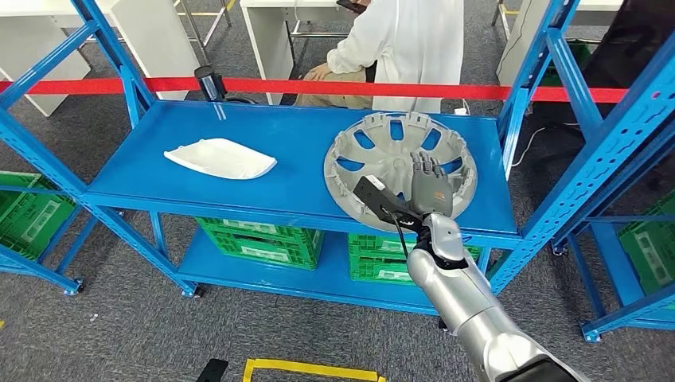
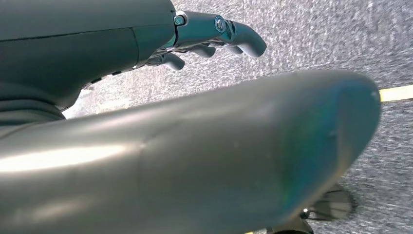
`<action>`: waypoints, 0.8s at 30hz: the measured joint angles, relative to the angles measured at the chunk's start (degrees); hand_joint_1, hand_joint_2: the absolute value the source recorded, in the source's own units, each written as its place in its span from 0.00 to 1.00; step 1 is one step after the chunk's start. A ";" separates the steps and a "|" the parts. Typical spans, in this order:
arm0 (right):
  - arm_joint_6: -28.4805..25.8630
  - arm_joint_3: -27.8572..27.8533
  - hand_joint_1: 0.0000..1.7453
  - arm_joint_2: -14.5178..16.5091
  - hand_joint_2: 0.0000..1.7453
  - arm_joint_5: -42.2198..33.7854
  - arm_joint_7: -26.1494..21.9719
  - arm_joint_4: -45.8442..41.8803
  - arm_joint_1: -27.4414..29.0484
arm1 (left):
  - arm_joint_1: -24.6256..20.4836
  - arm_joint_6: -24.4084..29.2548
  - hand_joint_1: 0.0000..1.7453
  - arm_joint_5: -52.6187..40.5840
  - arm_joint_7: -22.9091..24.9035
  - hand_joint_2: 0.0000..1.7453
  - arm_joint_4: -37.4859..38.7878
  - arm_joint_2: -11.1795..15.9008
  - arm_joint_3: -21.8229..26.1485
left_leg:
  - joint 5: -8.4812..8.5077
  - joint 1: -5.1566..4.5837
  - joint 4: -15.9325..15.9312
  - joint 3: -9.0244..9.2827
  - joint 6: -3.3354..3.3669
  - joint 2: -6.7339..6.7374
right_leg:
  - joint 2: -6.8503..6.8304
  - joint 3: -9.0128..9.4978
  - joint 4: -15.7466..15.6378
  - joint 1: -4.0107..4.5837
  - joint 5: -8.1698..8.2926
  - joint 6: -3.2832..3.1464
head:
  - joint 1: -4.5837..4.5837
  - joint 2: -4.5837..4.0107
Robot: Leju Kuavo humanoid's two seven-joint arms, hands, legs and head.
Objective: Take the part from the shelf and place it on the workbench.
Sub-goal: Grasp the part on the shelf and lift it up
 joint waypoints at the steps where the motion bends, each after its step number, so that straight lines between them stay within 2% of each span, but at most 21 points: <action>1: 0.62 -0.23 0.00 0.09 0.00 -0.41 -0.06 0.07 -0.02 | -0.04 0.00 0.00 -0.04 0.01 0.00 0.00 -0.01 0.00 | -1.73 0.04 3.68 -1.74 -0.24 0.02 | -0.02 0.01 0.00 0.00 -0.02 -0.12 | -0.15 0.00; 2: 1.13 -0.42 0.00 0.15 0.00 -0.69 0.00 0.17 -0.01 | -0.05 0.00 0.00 -0.07 0.01 0.00 0.01 -0.01 0.00 | -3.12 0.08 7.37 -3.58 -0.40 0.03 | -0.04 0.01 0.00 0.02 -0.05 -0.19 | -0.18 0.00; 3: 1.56 -0.58 0.00 0.19 0.00 -0.91 0.10 0.30 0.02 | -0.03 0.00 0.00 -0.08 0.02 0.00 0.01 -0.01 0.00 | -3.70 0.09 9.90 -4.90 -0.44 0.03 | -0.05 0.02 0.00 0.05 -0.08 -0.23 | -0.18 0.00; 4: 1.90 -0.71 0.00 0.20 0.00 -1.11 0.28 0.43 0.05 | -0.02 0.00 0.00 -0.10 0.02 0.00 0.01 -0.01 0.00 | -3.18 0.08 10.40 -5.29 -0.36 0.03 | -0.05 0.05 0.00 0.08 -0.10 -0.24 | -0.18 0.00; 5: 2.16 -0.80 0.00 0.22 0.00 -1.22 0.48 0.53 0.07 | -0.03 0.01 0.00 -0.17 0.02 0.00 0.01 -0.01 0.00 | -1.68 0.05 8.69 -4.61 -0.16 0.03 | -0.02 0.12 0.00 0.10 -0.12 -0.25 | -0.18 0.00; 7: 2.41 -0.90 0.00 0.32 0.00 -1.32 0.89 0.62 0.08 | -0.11 0.04 0.00 -0.37 0.01 0.00 0.01 0.05 0.00 | 2.25 -0.15 1.03 -1.05 0.64 0.02 | 0.04 0.30 -0.05 0.11 -0.18 -0.19 | -0.16 0.00; 8: 2.46 -0.93 0.00 0.38 0.00 -1.30 1.03 0.66 0.08 | -0.16 0.05 0.00 -0.46 0.01 0.00 0.01 0.09 0.00 | 3.38 -0.35 -2.44 0.63 1.05 0.03 | 0.08 0.31 -0.09 0.12 -0.18 -0.02 | -0.17 0.00; 9: 2.51 -0.96 0.00 0.43 0.00 -1.31 1.13 0.72 0.10 | -0.22 0.07 0.00 -0.53 0.01 0.00 0.02 0.13 0.00 | 3.85 -0.57 -4.64 1.67 1.37 0.02 | 0.11 0.26 -0.18 0.08 -0.11 0.26 | -0.19 0.00; 11: 2.62 -1.01 0.00 0.49 0.00 -1.38 1.21 0.92 0.24 | -0.27 0.08 0.00 -0.61 0.07 0.00 0.02 0.17 0.00 | 3.75 -0.91 -5.81 2.11 1.77 -0.02 | 0.13 0.20 -0.59 -0.01 0.18 1.04 | -0.27 0.00; 13: 2.63 -1.10 0.00 0.50 0.00 -1.48 1.14 1.04 0.36 | -0.24 0.09 0.00 -0.73 0.19 0.00 0.01 0.17 0.01 | 4.37 -0.59 -6.97 2.68 2.29 0.03 | -0.02 0.32 -0.67 0.08 0.05 1.73 | -0.26 0.00; 14: 2.59 -1.17 0.00 0.50 0.00 -1.48 1.00 1.05 0.35 | -0.27 0.09 0.00 -0.83 0.23 0.00 0.00 0.18 0.02 | 4.74 -0.41 -7.68 3.06 2.62 0.10 | -0.10 -0.04 0.28 0.22 -0.65 1.93 | -0.16 0.00; 15: 2.50 -1.23 0.00 0.50 0.00 -1.47 0.80 1.08 0.36 | -0.34 0.09 0.00 -0.93 0.26 0.00 -0.01 0.17 0.03 | 5.01 -0.24 -8.22 3.38 2.87 0.18 | -0.17 -1.05 2.56 0.33 -1.97 2.05 | -0.06 0.00; 17: 2.34 -1.28 0.00 0.50 0.00 -1.39 0.35 1.19 0.57 | -0.47 0.09 0.00 -1.10 0.27 0.00 -0.02 0.14 0.04 | 5.01 -0.34 -8.26 3.43 3.21 0.24 | -0.20 -4.30 9.32 0.41 -5.16 2.18 | 0.10 0.00; 18: 2.29 -1.28 0.00 0.50 0.00 -1.33 0.18 1.27 0.78 | -0.49 0.09 0.00 -1.16 0.28 0.00 -0.01 0.10 0.04 | 4.91 -0.35 -8.08 3.36 3.27 0.23 | -0.21 -5.70 12.10 0.41 -6.05 2.26 | 0.15 0.00; 19: 2.26 -1.28 0.00 0.50 0.00 -1.25 0.07 1.34 0.96 | -0.49 0.09 0.00 -1.22 0.30 0.00 -0.01 0.07 0.04 | 4.78 -0.35 -7.83 3.28 3.30 0.20 | -0.22 -6.24 13.08 0.40 -5.91 2.32 | 0.20 0.00; 20: 2.21 -1.28 0.00 0.50 0.00 -1.15 0.02 1.39 1.05 | -0.49 0.08 0.00 -1.31 0.32 0.00 -0.01 0.04 0.04 | 4.61 -0.32 -7.51 3.21 3.23 0.15 | -0.24 -5.77 12.01 0.37 -4.79 2.35 | 0.27 0.00; 22: 2.10 -1.28 0.00 0.52 0.00 -0.96 0.00 1.40 0.97 | -0.52 0.02 0.00 -1.51 0.42 0.00 -0.02 0.01 0.04 | 4.04 -0.24 -6.59 3.02 2.79 0.03 | -0.30 -2.33 5.27 0.30 -1.54 2.25 | 0.37 0.00; 24: 2.00 -1.28 0.00 0.74 0.00 -0.85 -0.01 1.40 0.85 | -0.60 -0.03 0.00 -1.63 0.50 0.00 -0.02 0.00 0.04 | 3.42 -0.37 -5.61 2.74 2.07 -0.05 | -0.22 0.16 0.29 0.41 -0.06 1.73 | 0.37 0.00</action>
